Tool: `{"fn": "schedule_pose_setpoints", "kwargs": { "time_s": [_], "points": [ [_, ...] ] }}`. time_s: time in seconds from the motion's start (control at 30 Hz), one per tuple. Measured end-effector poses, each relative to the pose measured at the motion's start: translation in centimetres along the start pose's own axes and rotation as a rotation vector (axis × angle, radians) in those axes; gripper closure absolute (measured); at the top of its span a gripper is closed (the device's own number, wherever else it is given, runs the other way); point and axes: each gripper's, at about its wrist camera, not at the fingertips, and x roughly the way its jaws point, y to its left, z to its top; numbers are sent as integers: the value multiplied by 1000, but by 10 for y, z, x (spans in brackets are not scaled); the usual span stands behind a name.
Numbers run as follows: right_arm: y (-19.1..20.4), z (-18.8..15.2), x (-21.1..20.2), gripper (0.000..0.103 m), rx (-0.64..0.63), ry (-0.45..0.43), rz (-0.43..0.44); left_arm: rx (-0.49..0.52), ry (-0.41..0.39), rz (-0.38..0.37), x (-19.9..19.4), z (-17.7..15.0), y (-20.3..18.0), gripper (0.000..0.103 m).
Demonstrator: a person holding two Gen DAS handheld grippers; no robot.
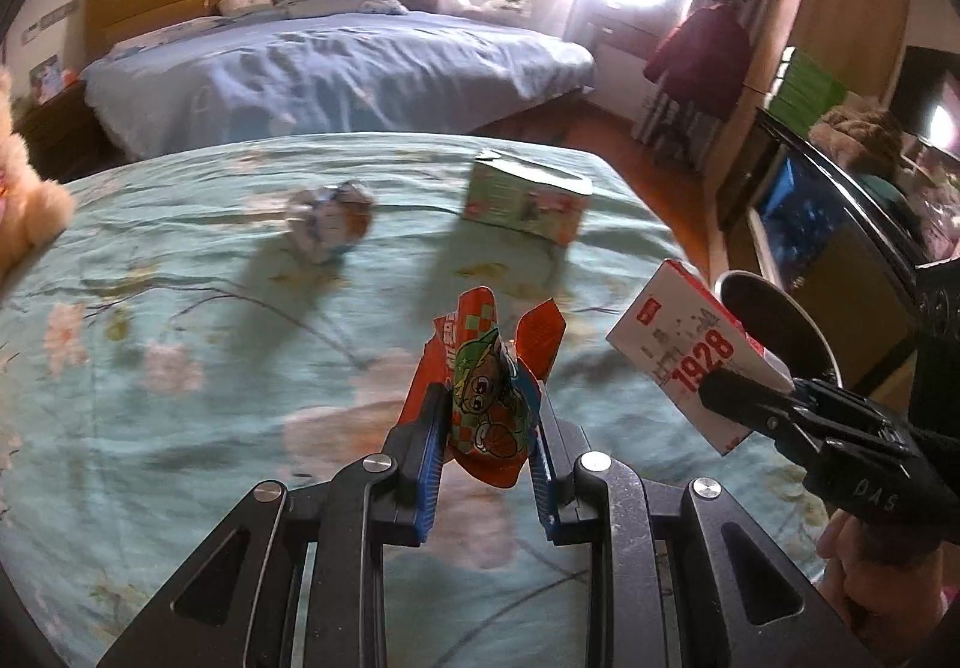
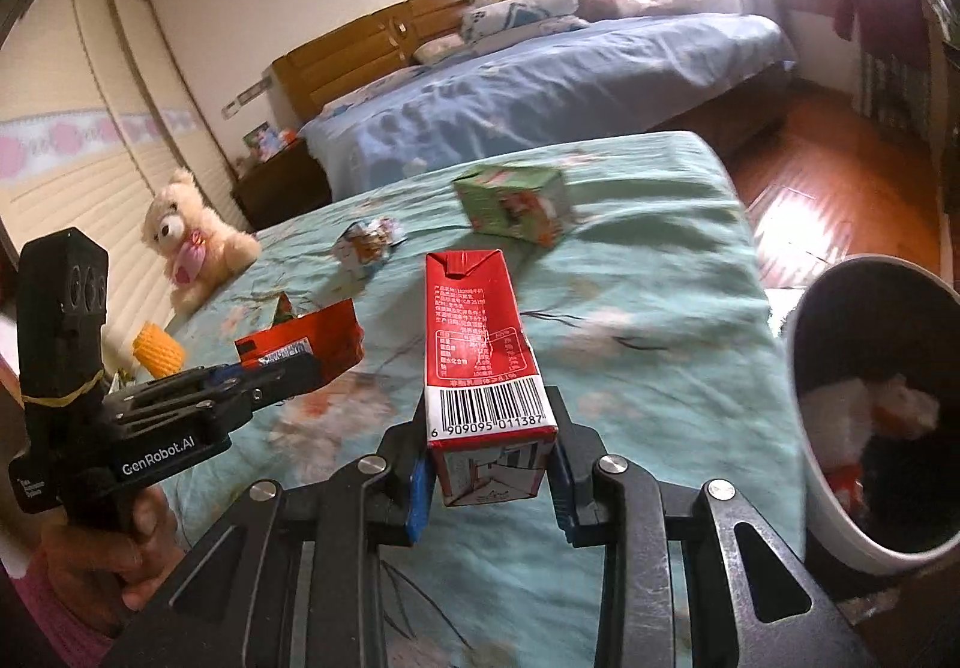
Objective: Collect trash
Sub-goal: 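Carry the wrapper and carton over the bin and open both tools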
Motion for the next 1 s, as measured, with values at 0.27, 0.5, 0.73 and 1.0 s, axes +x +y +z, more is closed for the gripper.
{"fn": "schedule_pose_setpoints", "kwargs": {
  "time_s": [0.27,0.5,0.73,1.0],
  "points": [
    [-28,-11,-28,71,62,-37,-41,64,7,-38,2,0,-39,79],
    [-47,-16,-48,71,97,-66,-72,116,7,-74,5,3,-71,79],
    [-67,-22,-64,71,134,-87,-109,158,7,-101,10,7,-99,79],
    [-94,-28,-83,71,181,-113,-168,202,17,-132,24,11,-128,79]
  ]
}}
